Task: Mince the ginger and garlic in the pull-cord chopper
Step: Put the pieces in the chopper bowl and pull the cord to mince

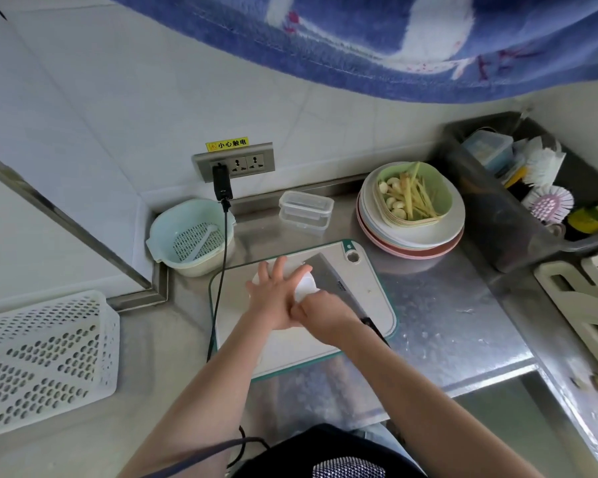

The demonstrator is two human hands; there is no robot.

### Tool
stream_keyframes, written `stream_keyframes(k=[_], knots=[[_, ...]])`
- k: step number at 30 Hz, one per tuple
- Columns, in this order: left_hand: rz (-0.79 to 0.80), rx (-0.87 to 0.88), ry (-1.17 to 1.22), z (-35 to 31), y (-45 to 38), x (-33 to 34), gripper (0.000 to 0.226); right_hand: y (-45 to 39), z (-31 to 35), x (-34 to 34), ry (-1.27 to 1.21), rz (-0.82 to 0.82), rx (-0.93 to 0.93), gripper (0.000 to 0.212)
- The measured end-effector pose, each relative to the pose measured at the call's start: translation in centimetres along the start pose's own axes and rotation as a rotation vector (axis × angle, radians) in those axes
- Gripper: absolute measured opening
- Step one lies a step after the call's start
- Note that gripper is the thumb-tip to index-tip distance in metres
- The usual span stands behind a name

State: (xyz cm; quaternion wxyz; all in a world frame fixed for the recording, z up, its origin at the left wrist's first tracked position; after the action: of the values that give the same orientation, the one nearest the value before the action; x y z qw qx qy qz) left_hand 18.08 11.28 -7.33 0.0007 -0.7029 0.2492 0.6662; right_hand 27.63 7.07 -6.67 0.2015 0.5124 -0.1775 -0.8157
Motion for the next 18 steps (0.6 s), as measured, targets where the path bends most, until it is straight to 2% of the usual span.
stream_keyframes(k=[2,6,8,10,13,15,16,18], knots=[[0.000,0.007,0.006,0.1,0.1,-0.1,0.099,0.0,-1.8,-0.1,-0.025,-0.037,0.045,0.043],[0.006,-0.011,0.039,0.0,-0.1,-0.1,0.100,3.0,-11.1,-1.6,0.048,-0.088,0.395,0.034],[0.003,-0.016,0.034,-0.1,-0.1,-0.1,0.101,4.5,-13.8,-2.3,0.047,-0.075,0.481,0.038],[0.006,-0.020,0.035,-0.1,-0.2,0.0,0.101,3.7,-12.3,-2.5,-0.008,-0.070,0.435,0.041],[0.004,-0.016,0.036,-0.1,-0.2,0.1,0.099,1.2,-4.0,-1.7,-0.016,-0.046,0.147,0.034],[-0.001,-0.012,0.028,0.2,-0.3,0.1,0.098,0.6,0.1,-1.2,0.029,-0.057,-0.001,0.041],[-0.002,-0.013,0.027,0.4,-0.2,0.0,0.099,0.6,0.1,-1.3,0.026,-0.081,0.017,0.045],[-0.006,-0.018,0.031,0.6,-0.2,-0.1,0.099,0.9,-3.4,-1.4,0.030,-0.102,0.178,0.043]])
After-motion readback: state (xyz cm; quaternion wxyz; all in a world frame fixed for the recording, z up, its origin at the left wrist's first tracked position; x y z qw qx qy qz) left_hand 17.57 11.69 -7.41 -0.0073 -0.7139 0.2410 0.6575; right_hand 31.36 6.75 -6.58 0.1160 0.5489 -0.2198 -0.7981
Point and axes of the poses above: each hand's wrist, its own y-axis away from the middle knuckle, its own x-axis out of the palm, z = x × y, the point moved 5 cm from there along -y, towards the middle knuckle, and after that the axes turned 2 degrees about -y, right-handed, at the moved point
